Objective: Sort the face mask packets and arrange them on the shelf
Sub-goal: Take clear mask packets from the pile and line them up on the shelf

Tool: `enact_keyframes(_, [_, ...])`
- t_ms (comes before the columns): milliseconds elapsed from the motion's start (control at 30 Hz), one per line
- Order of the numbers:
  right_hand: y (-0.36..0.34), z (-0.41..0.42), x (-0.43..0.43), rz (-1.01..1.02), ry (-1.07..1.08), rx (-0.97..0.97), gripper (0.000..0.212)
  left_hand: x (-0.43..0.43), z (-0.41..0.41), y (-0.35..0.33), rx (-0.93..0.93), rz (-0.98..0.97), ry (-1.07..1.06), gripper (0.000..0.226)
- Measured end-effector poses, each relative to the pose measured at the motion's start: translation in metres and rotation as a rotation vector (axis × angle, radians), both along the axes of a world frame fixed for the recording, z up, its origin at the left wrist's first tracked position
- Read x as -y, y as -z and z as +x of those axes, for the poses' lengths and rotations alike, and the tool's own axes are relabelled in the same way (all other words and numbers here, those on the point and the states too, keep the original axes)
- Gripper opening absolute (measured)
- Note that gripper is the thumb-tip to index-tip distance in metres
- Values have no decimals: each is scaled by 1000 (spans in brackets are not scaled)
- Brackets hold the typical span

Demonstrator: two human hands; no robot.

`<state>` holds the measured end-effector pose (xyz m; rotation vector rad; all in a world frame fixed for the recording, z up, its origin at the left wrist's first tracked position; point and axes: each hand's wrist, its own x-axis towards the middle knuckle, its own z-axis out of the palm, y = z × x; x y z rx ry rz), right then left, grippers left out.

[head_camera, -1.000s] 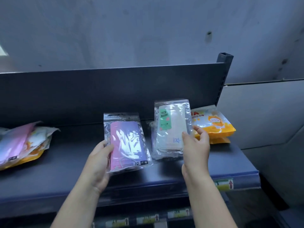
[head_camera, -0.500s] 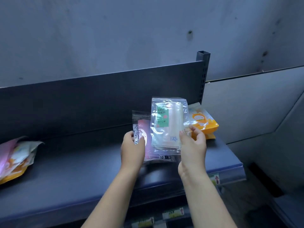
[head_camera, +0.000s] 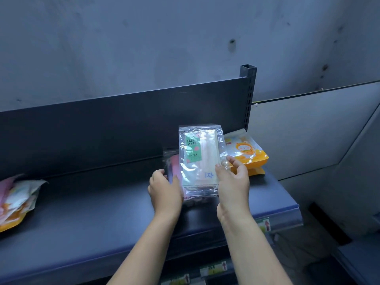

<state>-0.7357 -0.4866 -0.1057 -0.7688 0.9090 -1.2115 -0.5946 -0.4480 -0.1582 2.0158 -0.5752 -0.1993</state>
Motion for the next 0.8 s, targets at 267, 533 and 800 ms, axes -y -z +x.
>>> enact_keyframes(267, [5, 18, -9, 7, -121, -49, 32, -37, 17, -29, -314, -262, 104, 33])
enact_keyframes(533, [10, 61, -41, -258, -350, -531, 46, -77, 50, -34, -465, -382, 21, 26])
enact_keyframes(800, [20, 87, -69, -539, -617, -771, 46, -104, 92, -13, -401, -198, -68, 30])
